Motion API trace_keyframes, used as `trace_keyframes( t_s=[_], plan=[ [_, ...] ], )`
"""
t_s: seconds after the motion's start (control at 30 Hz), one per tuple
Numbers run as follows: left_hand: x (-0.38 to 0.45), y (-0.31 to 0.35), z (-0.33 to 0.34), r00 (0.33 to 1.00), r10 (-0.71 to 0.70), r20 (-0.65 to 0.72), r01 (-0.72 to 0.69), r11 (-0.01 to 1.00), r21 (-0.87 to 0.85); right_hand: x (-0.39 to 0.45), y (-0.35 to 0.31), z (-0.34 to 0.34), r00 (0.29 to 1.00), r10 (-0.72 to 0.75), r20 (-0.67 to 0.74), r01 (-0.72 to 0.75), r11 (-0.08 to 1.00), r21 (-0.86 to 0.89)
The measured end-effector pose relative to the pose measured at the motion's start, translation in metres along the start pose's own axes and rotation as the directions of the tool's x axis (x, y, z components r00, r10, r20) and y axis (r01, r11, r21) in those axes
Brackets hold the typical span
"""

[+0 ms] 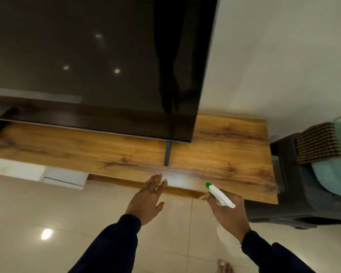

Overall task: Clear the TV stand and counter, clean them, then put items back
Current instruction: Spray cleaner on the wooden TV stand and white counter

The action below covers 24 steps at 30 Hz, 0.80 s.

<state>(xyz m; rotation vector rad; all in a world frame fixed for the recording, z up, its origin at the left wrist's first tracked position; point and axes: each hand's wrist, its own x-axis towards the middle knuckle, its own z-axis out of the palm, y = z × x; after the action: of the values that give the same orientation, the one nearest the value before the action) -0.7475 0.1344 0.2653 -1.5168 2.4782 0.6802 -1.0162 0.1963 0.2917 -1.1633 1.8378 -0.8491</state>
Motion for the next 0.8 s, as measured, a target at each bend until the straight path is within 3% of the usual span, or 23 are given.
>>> trace_keyframes(
  t_s=[0.17, 0.33, 0.5, 0.7, 0.8],
  plan=[
    [-0.044, -0.070, -0.019, 0.997, -0.048, -0.057, 0.051, 0.998, 0.047, -0.008, -0.059, 0.070, 0.996, -0.060, 0.059, 0.061, 0.998, -0.002],
    [-0.080, -0.139, -0.027, 0.993, -0.070, -0.091, 0.082, 0.986, 0.142, -0.009, -0.102, 0.134, 0.960, 0.245, 0.135, -0.263, 0.955, 0.136],
    [-0.105, -0.192, -0.034, 0.987, -0.092, -0.135, 0.114, 0.980, 0.164, -0.013, -0.129, 0.185, 0.955, 0.267, 0.132, -0.282, 0.953, 0.111],
    [-0.130, -0.239, -0.049, 0.977, -0.125, -0.175, 0.139, 0.988, 0.068, -0.005, -0.157, 0.240, 0.957, 0.168, 0.235, -0.174, 0.985, 0.003],
    [-0.144, -0.268, -0.056, 0.964, -0.147, -0.221, 0.164, 0.985, 0.061, 0.001, -0.173, 0.273, 0.932, 0.285, 0.226, -0.282, 0.958, -0.045]
  ],
)
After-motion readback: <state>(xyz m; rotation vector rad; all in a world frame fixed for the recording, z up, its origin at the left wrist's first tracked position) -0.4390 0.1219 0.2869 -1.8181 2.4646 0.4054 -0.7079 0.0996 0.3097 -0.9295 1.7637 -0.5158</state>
